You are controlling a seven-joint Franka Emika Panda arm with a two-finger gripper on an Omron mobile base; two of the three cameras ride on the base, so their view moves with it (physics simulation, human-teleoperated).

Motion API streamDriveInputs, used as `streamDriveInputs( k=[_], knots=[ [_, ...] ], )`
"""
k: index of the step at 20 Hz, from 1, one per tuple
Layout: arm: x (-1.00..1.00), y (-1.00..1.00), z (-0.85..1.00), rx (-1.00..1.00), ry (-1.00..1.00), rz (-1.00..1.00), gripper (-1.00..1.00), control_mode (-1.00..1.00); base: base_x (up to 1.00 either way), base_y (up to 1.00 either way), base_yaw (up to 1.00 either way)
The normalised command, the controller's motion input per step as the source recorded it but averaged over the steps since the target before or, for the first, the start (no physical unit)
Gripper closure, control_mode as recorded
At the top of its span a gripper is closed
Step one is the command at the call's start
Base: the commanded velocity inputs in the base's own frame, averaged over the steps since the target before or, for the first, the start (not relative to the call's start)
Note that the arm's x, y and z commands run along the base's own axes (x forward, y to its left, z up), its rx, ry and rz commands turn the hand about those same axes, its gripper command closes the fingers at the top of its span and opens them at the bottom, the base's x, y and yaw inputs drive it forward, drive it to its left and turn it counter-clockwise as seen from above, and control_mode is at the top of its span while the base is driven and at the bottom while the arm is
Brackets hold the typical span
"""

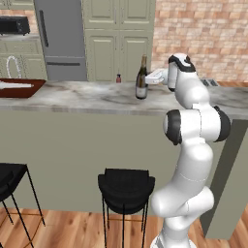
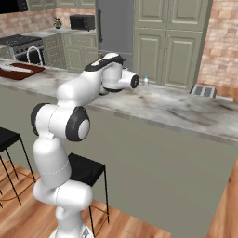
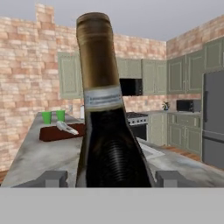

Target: Place the drinks on the dining counter in a tight cluster.

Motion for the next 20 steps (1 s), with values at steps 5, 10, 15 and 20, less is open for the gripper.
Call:
streamDriveInputs(
  k=[5,10,15,20],
  knots=[
    [0.0,0.0,0.0,0.0,0.0,0.0,-1.0,-1.0,0.0,0.0,0.0],
    [0.0,0.0,0.0,0.0,0.0,0.0,-1.0,-1.0,0.0,0.0,0.0],
    [-0.01,-0.14,0.0,0.0,0.0,0.0,-1.0,-1.0,0.0,0.0,0.0],
    [-0.24,-0.47,0.0,0.0,0.0,-0.03,-1.0,-1.0,0.0,0.0,0.0]
  ],
)
